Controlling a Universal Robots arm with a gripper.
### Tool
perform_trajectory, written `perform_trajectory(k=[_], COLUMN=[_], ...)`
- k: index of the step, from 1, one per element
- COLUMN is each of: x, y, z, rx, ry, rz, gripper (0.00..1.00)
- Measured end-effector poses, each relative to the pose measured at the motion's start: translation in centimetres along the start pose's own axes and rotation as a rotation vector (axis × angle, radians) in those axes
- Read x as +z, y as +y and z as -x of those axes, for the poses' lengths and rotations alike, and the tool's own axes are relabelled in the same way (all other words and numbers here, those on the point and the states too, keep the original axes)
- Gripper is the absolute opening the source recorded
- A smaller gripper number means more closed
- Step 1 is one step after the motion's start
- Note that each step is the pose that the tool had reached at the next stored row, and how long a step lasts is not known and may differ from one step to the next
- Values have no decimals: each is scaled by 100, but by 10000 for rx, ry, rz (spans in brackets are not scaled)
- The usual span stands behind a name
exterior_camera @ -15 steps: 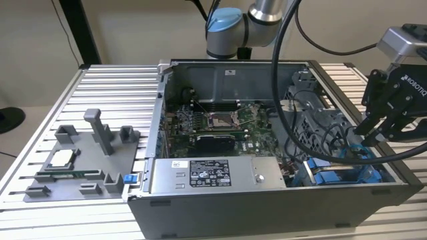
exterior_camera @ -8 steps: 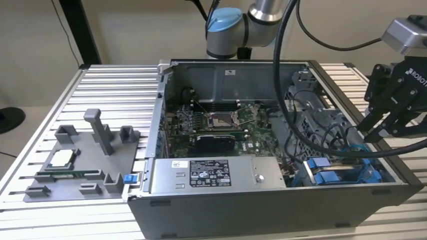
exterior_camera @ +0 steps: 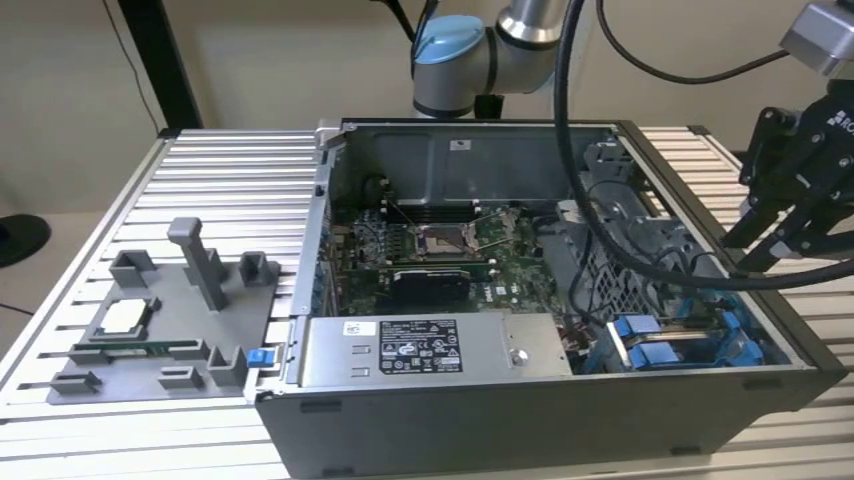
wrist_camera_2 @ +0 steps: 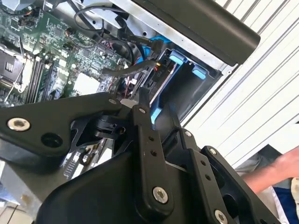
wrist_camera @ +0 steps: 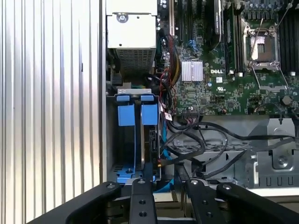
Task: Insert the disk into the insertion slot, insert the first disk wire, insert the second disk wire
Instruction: 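Insert the second disk wire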
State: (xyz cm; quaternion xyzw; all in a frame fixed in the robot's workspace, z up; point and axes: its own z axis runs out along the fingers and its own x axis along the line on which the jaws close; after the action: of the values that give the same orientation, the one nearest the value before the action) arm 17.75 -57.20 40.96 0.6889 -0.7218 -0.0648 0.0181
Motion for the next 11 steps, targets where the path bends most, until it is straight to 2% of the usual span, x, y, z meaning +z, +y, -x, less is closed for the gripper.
perform_trajectory(k=[11], x=[-12], y=[3], z=[1], rx=[-18], ry=[4], rz=[-2], gripper=[100])
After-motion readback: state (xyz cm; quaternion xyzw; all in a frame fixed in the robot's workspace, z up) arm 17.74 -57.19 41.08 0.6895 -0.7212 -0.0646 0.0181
